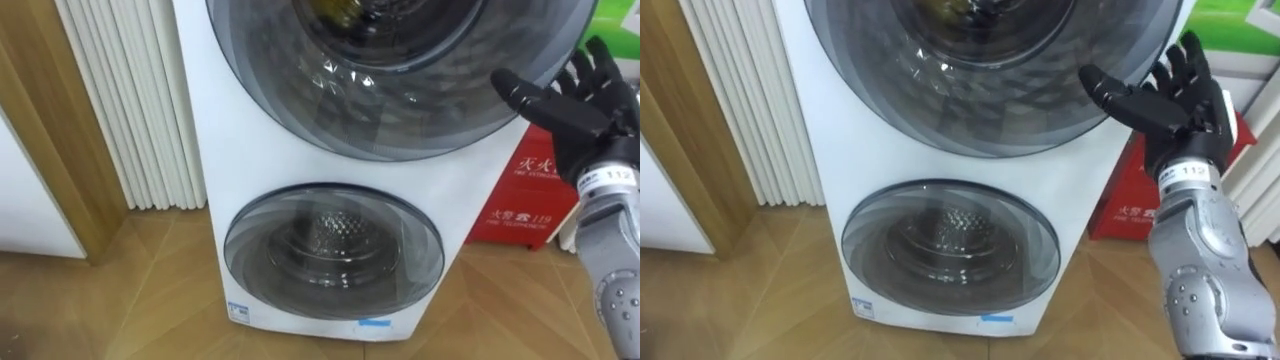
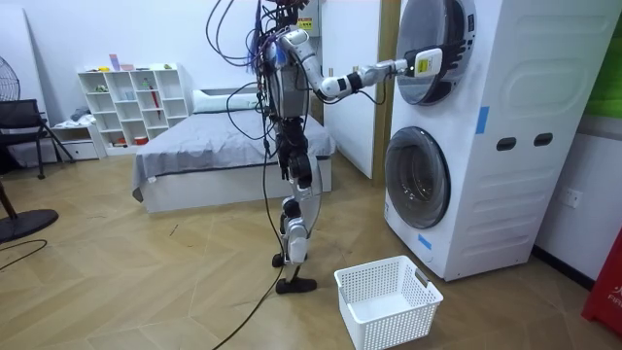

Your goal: Pick clothes from washing machine

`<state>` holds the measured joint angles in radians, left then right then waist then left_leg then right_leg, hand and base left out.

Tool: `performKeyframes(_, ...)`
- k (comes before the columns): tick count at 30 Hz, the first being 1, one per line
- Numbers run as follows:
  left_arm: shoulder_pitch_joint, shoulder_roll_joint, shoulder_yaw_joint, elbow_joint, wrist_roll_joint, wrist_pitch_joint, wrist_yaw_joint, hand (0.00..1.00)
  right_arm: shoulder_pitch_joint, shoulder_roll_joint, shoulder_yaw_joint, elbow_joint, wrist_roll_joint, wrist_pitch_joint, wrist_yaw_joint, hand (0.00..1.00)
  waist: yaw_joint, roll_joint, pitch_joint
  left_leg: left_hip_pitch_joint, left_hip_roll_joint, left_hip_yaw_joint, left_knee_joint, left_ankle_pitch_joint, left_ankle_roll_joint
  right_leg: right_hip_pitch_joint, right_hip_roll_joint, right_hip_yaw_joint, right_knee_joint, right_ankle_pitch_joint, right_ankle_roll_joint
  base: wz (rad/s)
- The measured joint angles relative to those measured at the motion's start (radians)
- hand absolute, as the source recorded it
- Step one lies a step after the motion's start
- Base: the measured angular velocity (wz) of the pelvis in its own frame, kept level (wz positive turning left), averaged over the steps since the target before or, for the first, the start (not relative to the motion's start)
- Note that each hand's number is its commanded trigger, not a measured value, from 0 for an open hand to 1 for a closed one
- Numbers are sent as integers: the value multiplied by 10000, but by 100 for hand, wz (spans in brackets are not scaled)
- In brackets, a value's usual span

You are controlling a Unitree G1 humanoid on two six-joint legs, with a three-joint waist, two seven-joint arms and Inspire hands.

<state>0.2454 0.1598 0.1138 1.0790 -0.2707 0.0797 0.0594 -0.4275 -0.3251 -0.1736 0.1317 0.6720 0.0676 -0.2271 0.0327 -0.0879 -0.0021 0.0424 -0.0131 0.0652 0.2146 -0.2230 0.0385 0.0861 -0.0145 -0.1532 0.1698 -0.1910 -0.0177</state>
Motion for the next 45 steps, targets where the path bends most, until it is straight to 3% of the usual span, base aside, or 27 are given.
performKeyframes(5, -6, 68, 1, 17, 13, 143, -23, 0, -350, -95, 13, 3, 326, 49, 123, 0, -5, -22, 10, 2, 4, -33, -22, 1, 0, -6, -5, -28, -4, 0, 0, 0)
performKeyframes(8, -2, 121, -3, 21, 13, 237, -27, 0, -358, -354, 48, 3, 339, 210, 300, 0, 1, -83, 47, 10, 1, -33, -42, 1, 0, -5, 1, -28, -10, 0, 0, 0)
performKeyframes(23, -156, 113, -60, 22, 485, 375, -52, 0, -445, -358, 280, 5, 291, 230, 633, 0, 297, -67, 39, 28, 33, 114, -176, 47, -67, -180, 85, 251, -2, 30, -52, -7)
performKeyframes(30, -177, 268, -417, 268, 498, 453, 45, 0, -438, -356, 723, 11, 234, 189, 638, 0, 313, -56, 47, 56, 118, 94, -165, 63, -102, -189, 181, 379, -12, 90, -147, -7)
performKeyframes(34, -172, 278, -490, 352, 1131, 622, 83, 0, -324, -354, 892, 9, 247, 127, 698, 0, 299, -45, 55, 25, 173, 95, -157, 95, -163, -220, 175, 365, -14, 124, -198, 0)
performKeyframes(39, -285, 282, -571, 301, 1221, 654, 83, 0, 529, -222, 1158, -151, 248, -130, 1110, 0, 294, -36, 47, 6, 196, 106, -155, 115, -200, -193, 180, 260, 12, 136, -219, 4)
performKeyframes(45, -375, 269, -1052, 403, 1222, 474, 130, 0, 2365, 386, 1761, -929, -112, -358, 1619, 0, 279, 194, -65, 62, 186, 167, -162, 111, -201, -204, 181, 427, 21, 154, -226, -7)
